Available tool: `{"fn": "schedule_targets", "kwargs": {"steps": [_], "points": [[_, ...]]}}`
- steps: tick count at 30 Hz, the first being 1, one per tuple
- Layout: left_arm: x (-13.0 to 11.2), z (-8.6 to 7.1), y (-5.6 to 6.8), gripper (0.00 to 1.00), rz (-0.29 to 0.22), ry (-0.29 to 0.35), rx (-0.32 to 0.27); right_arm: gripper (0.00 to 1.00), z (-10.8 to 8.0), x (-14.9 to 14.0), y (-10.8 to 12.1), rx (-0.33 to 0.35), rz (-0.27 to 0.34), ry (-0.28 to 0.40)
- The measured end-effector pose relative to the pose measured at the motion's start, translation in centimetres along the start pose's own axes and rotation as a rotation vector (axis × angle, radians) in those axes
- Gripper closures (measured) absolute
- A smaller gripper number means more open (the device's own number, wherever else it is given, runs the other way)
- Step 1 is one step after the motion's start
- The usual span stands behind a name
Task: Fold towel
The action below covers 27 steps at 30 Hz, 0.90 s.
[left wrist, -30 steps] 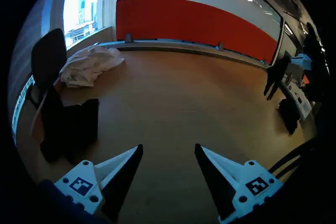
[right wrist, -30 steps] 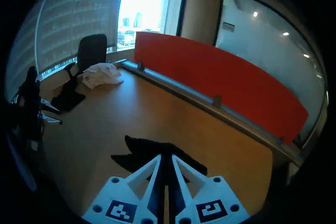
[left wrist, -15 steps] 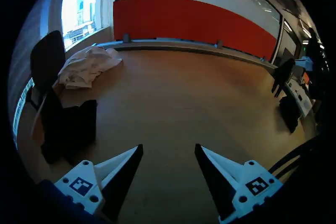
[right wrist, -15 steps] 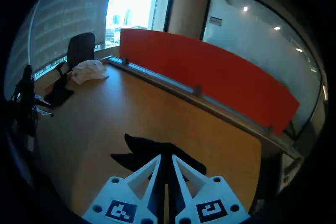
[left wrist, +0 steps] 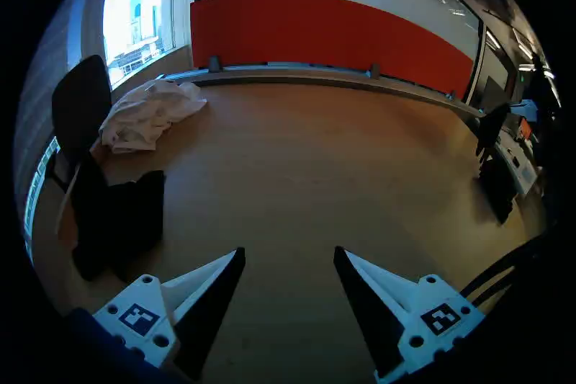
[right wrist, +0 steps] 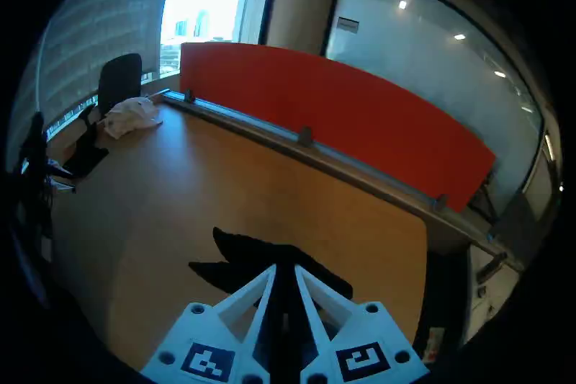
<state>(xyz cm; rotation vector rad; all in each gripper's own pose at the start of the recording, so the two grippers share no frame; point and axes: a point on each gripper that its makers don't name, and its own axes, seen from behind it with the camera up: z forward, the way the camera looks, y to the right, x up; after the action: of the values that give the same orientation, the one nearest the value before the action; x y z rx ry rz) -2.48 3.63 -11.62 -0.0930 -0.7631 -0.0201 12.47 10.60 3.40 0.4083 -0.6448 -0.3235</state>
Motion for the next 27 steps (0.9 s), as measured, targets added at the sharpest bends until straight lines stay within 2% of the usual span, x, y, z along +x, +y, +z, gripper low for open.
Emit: {"fn": "schedule_targets", "kwargs": {"steps": [12,27], "points": [[0.2,-0.1,0.7,0.09,0.011,-0.004,0.005,0.93,-0.8,-2.6,4.9,-0.054,0.036,-0.038],[0.5,0.0,1.8,0.09,0.019,-0.005,-0.003,0.93,-1.9,-5.3,6.9,-0.081,0.064,-0.072]]}}
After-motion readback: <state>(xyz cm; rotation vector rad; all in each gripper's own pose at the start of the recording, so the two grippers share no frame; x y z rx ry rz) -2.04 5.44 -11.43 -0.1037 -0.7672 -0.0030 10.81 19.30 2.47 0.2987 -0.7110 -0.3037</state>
